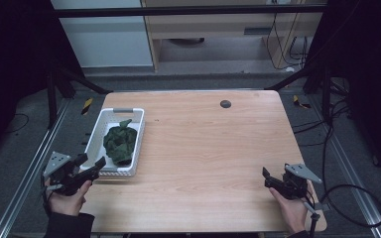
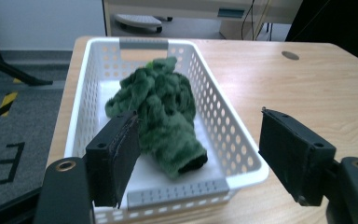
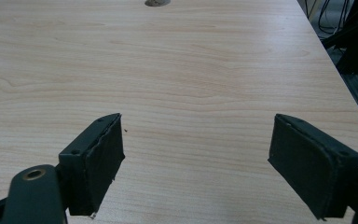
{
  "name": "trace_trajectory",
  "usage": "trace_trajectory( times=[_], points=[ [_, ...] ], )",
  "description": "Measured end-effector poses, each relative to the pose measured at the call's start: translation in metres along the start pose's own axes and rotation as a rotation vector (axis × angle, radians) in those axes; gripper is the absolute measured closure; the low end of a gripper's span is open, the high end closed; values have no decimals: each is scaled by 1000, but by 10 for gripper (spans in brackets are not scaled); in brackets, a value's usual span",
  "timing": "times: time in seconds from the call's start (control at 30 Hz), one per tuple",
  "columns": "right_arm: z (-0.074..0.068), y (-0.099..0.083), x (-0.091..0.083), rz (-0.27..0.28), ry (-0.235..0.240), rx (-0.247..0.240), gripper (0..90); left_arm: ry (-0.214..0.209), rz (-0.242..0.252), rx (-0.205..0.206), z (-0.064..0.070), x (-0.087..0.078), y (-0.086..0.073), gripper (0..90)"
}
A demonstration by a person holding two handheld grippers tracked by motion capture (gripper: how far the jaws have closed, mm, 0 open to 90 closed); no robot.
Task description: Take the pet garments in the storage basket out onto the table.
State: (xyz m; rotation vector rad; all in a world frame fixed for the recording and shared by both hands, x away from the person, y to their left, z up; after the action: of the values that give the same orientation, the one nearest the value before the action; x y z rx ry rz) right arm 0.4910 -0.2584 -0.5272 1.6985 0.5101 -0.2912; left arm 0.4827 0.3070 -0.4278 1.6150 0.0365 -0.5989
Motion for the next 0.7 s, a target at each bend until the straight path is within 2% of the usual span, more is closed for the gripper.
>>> trace_trajectory(
  times=[0.03,0.2,0.7],
  points=[
    [0,0,0,0,4,-2,175,2,4,8,0,2,7,278],
    [-2,0,0,0,11,-8,175,5,-4,24,-2,10,19,275],
    [-7,-1,2,-9,27,-24,164,15,-38,46,-8,38,35,272]
  ],
)
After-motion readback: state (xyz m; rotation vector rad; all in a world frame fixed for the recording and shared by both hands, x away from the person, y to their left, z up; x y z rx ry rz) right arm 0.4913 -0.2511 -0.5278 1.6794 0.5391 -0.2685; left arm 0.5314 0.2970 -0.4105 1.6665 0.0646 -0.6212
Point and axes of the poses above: each handheld gripper's, and its own axes: x roughly forward along the jaws, y roughly out of its top, z roughly to its right, the point moved 8 cm from there along x, roughly forward along the jaws, and after that the axes turned 9 degrees about x, right-handed, at the moved point
